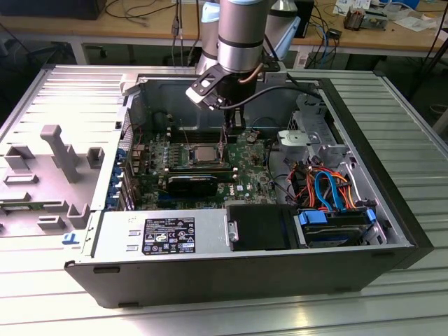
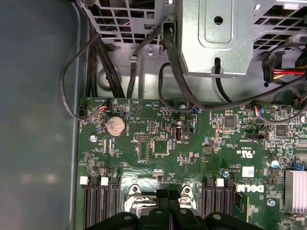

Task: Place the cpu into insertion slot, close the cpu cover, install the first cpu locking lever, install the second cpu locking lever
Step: 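Close the cpu cover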

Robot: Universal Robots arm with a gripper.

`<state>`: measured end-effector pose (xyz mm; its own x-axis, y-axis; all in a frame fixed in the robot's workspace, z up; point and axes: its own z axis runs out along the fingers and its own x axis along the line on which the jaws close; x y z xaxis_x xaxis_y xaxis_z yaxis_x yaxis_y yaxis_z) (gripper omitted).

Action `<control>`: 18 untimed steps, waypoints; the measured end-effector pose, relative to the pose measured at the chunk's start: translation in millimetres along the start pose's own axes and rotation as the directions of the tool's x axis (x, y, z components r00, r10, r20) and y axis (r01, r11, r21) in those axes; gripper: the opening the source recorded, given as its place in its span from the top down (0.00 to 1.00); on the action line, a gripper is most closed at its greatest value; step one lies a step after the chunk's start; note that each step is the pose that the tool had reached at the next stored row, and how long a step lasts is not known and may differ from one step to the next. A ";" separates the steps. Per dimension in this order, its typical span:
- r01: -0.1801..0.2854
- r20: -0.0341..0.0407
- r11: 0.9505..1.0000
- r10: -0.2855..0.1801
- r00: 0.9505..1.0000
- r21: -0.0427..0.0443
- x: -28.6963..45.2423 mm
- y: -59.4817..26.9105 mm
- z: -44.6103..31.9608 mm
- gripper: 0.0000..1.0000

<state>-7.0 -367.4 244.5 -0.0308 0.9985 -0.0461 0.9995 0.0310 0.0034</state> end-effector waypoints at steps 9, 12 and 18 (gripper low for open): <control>0.000 0.000 1.000 0.000 1.000 0.000 0.1 -4.4 0.4 0.89; 0.000 0.000 1.000 0.000 1.000 0.000 0.3 -7.7 0.6 0.89; 0.000 0.000 1.000 0.000 1.000 0.000 0.3 -8.4 0.6 0.89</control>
<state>-15.3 -367.4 243.9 -0.0307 0.9985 -0.0462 0.9995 0.0309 0.0034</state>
